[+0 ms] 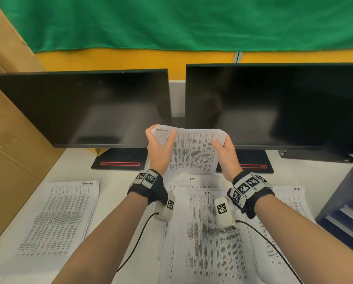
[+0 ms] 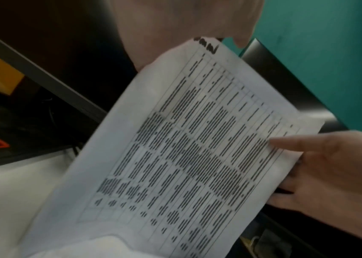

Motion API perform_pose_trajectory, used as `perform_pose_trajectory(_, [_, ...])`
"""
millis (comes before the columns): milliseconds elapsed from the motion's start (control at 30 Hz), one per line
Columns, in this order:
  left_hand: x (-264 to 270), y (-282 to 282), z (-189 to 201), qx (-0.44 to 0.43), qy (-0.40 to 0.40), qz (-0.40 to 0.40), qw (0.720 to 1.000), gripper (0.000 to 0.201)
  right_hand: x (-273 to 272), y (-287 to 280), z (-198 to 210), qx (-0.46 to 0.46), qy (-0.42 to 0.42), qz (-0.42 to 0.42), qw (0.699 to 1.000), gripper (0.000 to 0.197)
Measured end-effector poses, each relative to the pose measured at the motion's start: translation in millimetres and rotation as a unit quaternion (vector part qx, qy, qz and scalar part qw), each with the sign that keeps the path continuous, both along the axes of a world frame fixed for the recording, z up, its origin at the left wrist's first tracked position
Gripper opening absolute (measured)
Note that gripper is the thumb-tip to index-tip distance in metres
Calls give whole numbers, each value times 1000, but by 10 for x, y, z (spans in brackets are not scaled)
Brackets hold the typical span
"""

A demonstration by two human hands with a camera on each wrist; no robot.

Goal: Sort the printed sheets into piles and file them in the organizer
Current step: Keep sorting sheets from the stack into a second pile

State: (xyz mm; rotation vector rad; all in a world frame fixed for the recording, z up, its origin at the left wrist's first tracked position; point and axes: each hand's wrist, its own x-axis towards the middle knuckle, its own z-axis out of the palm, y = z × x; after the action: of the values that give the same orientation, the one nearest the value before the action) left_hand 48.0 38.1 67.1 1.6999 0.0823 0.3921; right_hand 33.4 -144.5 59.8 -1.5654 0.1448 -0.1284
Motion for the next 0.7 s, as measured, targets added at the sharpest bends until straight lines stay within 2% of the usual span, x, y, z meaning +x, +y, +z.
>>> perform_pose_trajectory(100, [-5, 39, -230, 23, 38, -3, 999, 40, 29, 1, -140, -79, 33, 0, 996, 32])
perform_pose_trajectory(200, [-24, 52, -424, 24, 98, -21, 995, 36, 18, -26, -310, -138, 69, -3, 988, 29])
perform_pose_trajectory(367, [-6, 71, -774, 87, 161, -44, 982, 34, -35, -57, -426, -120, 118, -22, 986, 33])
perform_pose_trajectory(467, [-17, 22, -701, 89, 122, -19, 988, 31, -36, -45, -383, -92, 69, -63, 991, 29])
perform_pose_trajectory(567, [-50, -60, -357, 105, 24, -4, 994, 28, -63, -50, -139, -45, -8, -94, 994, 25])
perform_pose_trajectory(633, [-83, -141, -106, 139, -43, -21, 989, 19, -117, -115, 48, 6, -31, -127, 991, 26])
perform_pose_trajectory(700, [-171, -285, 130, 125, -65, -63, 988, 11, -221, -241, 168, 34, -35, -173, 984, 22])
